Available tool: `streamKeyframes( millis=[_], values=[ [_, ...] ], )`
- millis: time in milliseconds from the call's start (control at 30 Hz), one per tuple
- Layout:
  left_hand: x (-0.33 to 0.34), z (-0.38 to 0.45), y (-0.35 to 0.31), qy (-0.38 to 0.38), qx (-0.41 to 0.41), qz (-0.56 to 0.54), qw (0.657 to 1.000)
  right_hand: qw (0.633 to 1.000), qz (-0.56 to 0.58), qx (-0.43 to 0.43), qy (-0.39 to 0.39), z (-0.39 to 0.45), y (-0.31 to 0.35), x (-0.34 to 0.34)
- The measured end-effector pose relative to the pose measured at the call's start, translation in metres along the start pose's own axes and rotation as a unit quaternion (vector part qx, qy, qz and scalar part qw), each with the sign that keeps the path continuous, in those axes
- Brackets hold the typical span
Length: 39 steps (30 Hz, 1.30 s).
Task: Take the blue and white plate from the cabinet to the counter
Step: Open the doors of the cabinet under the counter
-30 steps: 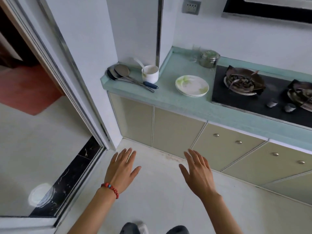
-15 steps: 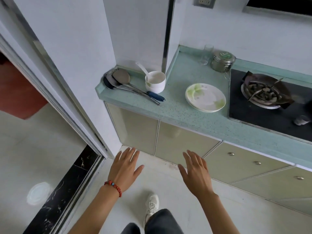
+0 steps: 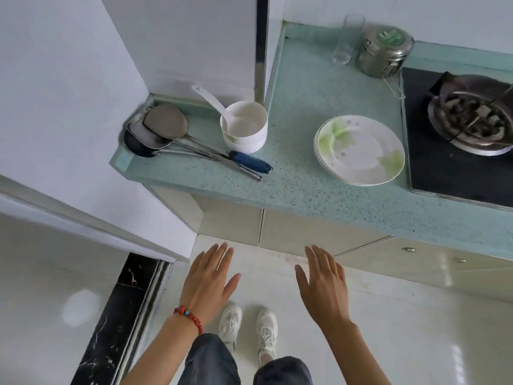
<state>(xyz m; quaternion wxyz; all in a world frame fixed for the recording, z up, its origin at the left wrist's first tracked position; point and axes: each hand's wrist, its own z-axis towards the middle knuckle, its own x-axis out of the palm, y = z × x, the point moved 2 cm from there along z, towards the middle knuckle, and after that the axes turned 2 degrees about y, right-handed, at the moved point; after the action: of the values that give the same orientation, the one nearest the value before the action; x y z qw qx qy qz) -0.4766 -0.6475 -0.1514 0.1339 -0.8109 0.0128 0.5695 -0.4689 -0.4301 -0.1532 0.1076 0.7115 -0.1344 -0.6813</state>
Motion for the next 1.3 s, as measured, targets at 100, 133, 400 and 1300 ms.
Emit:
streamKeyframes(
  millis=[100, 133, 400, 1300],
  values=[
    [0.018, 0.032, 0.011, -0.009, 0.021, -0.047, 0.999, 0.998, 0.047, 0.044, 0.003, 0.016, 0.009, 0.026],
    [0.027, 0.042, 0.014, -0.024, 0.021, -0.099, 0.995, 0.994, 0.083, 0.066, 0.008, 0.022, 0.012, 0.036],
    [0.058, 0.129, 0.009, -0.103, -0.193, -0.601, 0.769, 0.727, 0.601, 0.332, -0.030, 0.086, 0.030, 0.105],
    [0.090, 0.074, 0.027, -0.078, -0.300, -0.752, 0.581, 0.576, 0.688, 0.435, -0.076, 0.020, 0.026, 0.123]
  ],
)
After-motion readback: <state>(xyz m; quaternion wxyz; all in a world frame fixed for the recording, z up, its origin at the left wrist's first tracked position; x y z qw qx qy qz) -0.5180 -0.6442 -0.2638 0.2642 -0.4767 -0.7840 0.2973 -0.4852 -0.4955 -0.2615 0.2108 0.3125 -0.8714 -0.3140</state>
